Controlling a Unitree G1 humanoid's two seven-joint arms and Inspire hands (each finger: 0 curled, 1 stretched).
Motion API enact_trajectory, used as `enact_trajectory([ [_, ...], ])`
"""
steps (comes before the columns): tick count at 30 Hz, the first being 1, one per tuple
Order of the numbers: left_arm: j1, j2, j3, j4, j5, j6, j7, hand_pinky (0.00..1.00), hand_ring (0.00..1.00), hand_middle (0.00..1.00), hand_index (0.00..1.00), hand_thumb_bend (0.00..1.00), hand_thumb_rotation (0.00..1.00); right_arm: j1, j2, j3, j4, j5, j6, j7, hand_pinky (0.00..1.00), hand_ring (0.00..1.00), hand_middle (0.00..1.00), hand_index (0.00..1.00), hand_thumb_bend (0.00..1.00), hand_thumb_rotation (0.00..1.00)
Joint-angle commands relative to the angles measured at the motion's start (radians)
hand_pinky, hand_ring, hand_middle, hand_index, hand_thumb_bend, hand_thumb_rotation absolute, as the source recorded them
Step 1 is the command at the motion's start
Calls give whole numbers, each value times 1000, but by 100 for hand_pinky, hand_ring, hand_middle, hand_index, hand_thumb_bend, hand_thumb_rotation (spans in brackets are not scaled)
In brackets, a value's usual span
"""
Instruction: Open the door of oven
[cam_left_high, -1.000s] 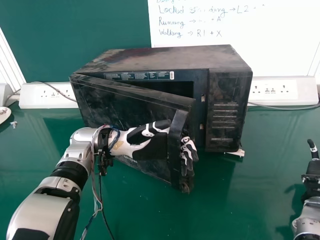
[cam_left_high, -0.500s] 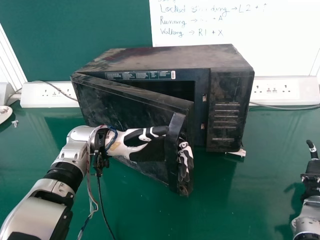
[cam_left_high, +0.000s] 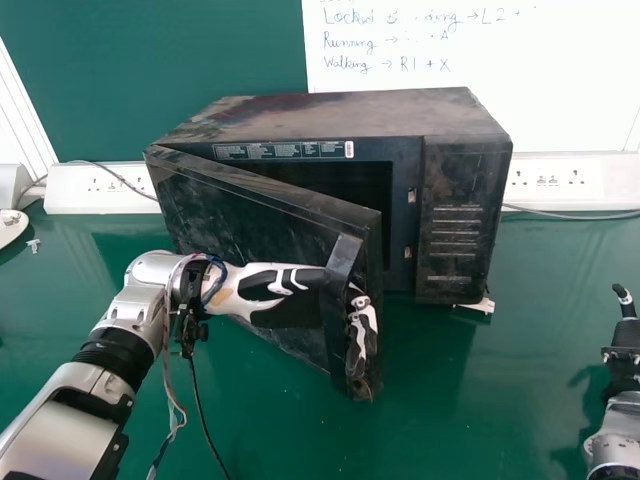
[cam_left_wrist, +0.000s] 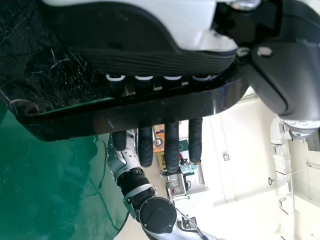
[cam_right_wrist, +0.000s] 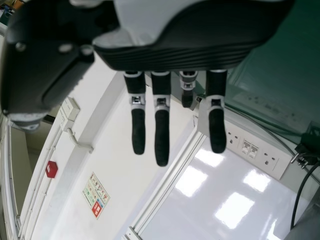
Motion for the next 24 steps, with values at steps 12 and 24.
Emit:
enact_trajectory([
  [12, -2, 80, 12, -71, -134, -36, -14, 31, 43, 48, 58, 92, 82, -8, -10, 2, 7, -8, 2, -2, 31, 37, 49, 60, 98, 86],
  [24, 63, 156, -71, -107, -294, 120, -14, 35, 45, 49, 50, 100, 85, -4, -1, -1, -10, 1, 5, 12, 32, 38, 51, 61, 100, 87],
])
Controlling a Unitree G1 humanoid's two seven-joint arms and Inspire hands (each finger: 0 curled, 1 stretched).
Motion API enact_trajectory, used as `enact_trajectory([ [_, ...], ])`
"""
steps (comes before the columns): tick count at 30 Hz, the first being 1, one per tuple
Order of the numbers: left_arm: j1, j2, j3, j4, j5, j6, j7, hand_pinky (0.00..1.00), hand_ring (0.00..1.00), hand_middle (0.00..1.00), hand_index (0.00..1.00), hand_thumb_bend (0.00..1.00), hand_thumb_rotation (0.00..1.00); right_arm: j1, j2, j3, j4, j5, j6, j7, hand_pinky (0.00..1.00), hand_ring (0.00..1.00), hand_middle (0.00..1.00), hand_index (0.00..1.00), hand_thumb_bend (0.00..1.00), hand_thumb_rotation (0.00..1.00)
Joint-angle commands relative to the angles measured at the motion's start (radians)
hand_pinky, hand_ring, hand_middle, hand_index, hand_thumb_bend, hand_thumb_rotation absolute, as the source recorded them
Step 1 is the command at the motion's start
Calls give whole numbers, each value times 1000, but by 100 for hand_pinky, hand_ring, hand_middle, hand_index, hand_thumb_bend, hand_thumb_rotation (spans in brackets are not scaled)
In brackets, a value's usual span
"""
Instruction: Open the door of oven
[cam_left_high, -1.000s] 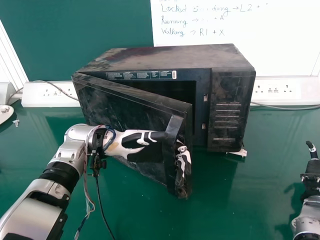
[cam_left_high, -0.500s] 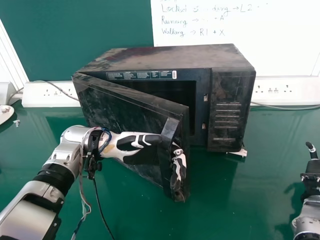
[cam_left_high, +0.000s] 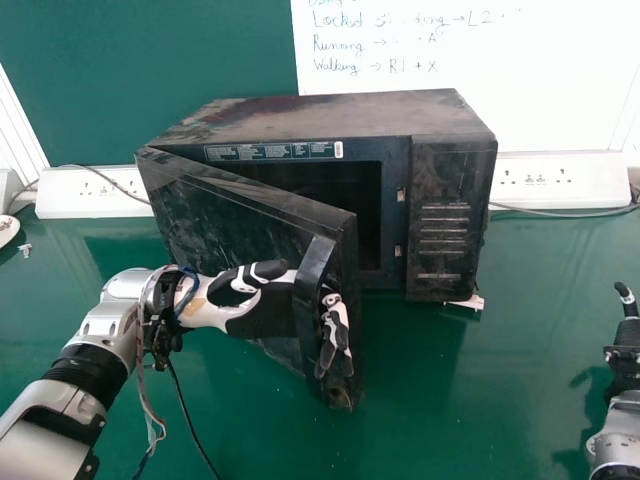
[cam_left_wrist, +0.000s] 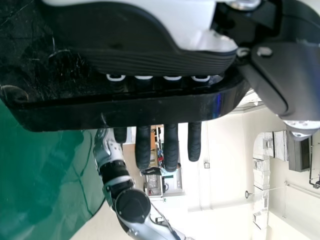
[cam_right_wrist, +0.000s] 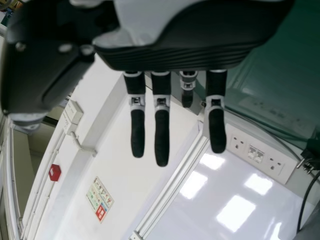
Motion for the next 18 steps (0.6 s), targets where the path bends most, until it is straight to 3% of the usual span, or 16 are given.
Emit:
enact_trajectory([
  [1, -11, 44, 20, -26, -76, -12, -7, 35, 44, 49, 50, 98, 84, -2, 4, -1, -7, -1, 1, 7, 32, 38, 51, 61, 100, 87],
  [10, 2, 82, 0, -62, -108, 24, -7, 34, 42, 48, 48, 100, 83, -2, -5, -10, 11, 0, -1, 13, 31, 38, 49, 60, 99, 89],
  [14, -10, 116, -38, -83, -124, 41, -7, 36, 44, 51, 52, 100, 76, -5, -8, -12, 17, -2, -1, 13, 31, 37, 49, 59, 99, 90],
  [18, -17, 134, -89, -116, -176, 51, -7, 35, 44, 53, 54, 100, 77, -9, -11, -10, 25, -5, -5, 19, 30, 37, 48, 59, 99, 91],
])
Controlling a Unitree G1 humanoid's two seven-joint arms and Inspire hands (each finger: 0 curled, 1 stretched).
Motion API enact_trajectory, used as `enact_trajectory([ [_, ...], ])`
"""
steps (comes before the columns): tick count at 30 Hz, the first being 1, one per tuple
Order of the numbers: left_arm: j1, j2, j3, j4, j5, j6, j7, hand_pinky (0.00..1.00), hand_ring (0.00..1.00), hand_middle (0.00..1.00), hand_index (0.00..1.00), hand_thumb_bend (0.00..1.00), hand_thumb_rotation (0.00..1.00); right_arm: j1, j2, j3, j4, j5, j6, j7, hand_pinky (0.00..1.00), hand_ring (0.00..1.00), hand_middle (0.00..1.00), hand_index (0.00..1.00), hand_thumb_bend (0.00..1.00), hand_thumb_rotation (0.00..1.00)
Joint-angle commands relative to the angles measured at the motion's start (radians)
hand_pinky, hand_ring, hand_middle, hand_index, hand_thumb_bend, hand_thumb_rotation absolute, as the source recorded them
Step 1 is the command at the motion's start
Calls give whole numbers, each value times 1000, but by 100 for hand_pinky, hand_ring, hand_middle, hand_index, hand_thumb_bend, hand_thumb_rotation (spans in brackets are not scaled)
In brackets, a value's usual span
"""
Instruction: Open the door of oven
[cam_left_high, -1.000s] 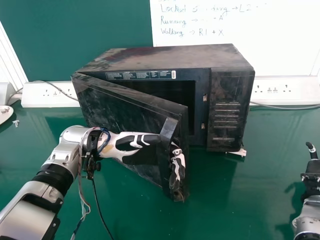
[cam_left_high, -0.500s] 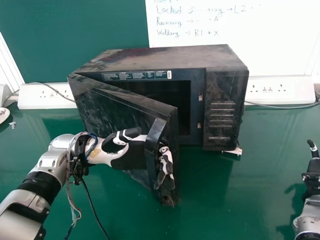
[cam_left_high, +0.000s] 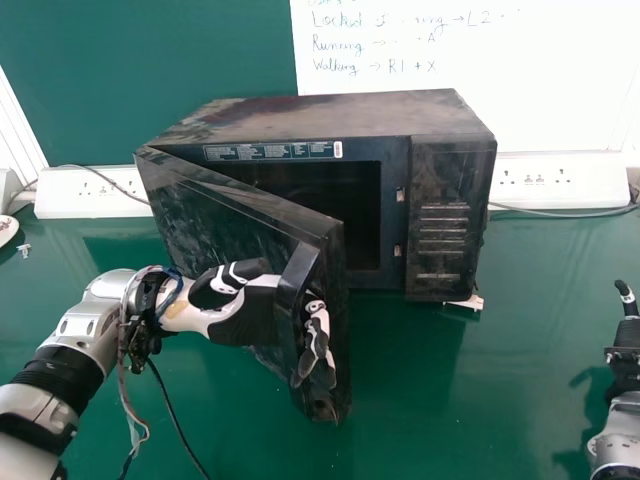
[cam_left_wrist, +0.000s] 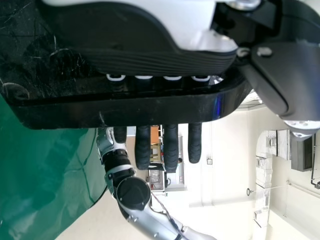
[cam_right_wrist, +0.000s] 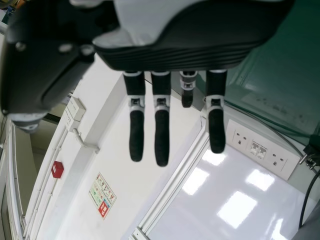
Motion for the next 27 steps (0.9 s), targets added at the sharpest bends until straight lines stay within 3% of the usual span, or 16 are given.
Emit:
enact_trajectory([
  [1, -43, 39, -14, -33, -92, -1, -6, 35, 43, 53, 54, 100, 78, -10, -8, 0, 15, -8, -8, 0, 30, 37, 48, 60, 99, 90],
  [4, -37, 51, -36, -64, -138, 11, -6, 33, 42, 52, 52, 100, 73, -9, -1, 2, 3, -9, -6, -10, 31, 37, 48, 59, 100, 90],
  [9, -52, 113, -92, -125, -148, 20, -6, 35, 42, 49, 49, 100, 64, -5, 1, 2, -7, -5, -2, -3, 31, 37, 49, 60, 100, 89],
  [14, 9, 129, -9, -140, -197, -37, -6, 35, 40, 46, 46, 97, 71, -6, -9, 0, 8, -8, -5, 1, 32, 37, 48, 60, 100, 89],
  [18, 60, 115, 77, -146, -246, -30, -6, 35, 40, 47, 50, 96, 81, -8, -14, -1, 18, -8, -5, 1, 32, 37, 49, 60, 100, 89],
  [21, 77, 132, 96, -162, -227, -38, -6, 34, 40, 48, 51, 93, 73, -7, -9, 3, 6, -12, -7, -12, 31, 36, 48, 59, 100, 87],
  [27, 91, 151, 100, -176, -219, -33, -6, 37, 41, 48, 51, 94, 68, -7, -16, 1, 14, -10, 0, -9, 30, 36, 47, 58, 100, 89],
])
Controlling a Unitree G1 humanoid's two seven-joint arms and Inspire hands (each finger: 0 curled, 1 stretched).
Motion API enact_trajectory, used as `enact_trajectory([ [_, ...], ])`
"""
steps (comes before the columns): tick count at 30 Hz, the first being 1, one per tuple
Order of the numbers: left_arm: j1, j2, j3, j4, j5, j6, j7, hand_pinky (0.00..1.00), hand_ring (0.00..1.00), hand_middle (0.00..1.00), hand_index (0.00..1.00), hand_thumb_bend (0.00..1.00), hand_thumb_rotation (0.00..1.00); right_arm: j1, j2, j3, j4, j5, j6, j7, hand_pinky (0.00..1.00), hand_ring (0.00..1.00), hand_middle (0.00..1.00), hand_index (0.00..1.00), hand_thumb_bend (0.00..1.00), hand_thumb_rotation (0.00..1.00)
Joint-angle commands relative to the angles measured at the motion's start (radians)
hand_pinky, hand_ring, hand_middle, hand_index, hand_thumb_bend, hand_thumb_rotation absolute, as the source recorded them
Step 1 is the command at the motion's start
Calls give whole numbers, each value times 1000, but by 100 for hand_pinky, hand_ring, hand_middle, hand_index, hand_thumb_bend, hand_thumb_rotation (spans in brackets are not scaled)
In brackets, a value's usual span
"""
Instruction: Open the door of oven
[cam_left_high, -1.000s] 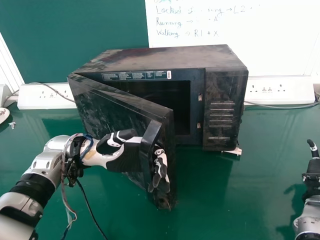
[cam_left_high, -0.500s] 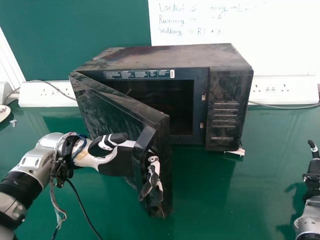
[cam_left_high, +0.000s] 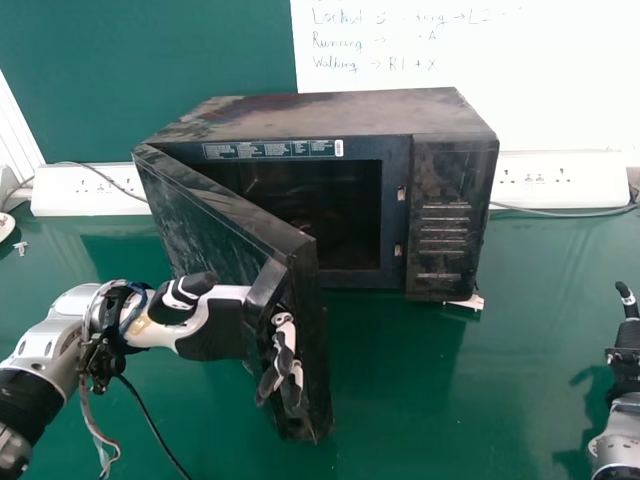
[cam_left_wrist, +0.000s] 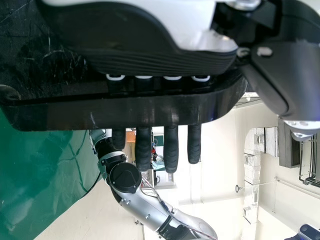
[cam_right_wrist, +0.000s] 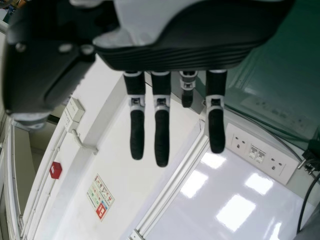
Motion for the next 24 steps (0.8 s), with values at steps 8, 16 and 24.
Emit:
enact_trajectory([
  [8, 7, 57, 153, -33, -78, 16, -7, 33, 35, 43, 45, 100, 74, -4, -5, 6, -7, -16, -5, -12, 31, 37, 48, 59, 100, 89],
  [16, 2, 121, 172, -51, -55, -1, -7, 33, 37, 43, 44, 100, 67, -9, -12, -1, 1, -15, 2, -9, 31, 36, 48, 59, 100, 89],
  [24, 34, 165, 252, -78, -43, -8, -7, 27, 30, 39, 42, 100, 72, -6, -10, 1, -8, -18, 3, -16, 31, 36, 47, 58, 100, 87],
])
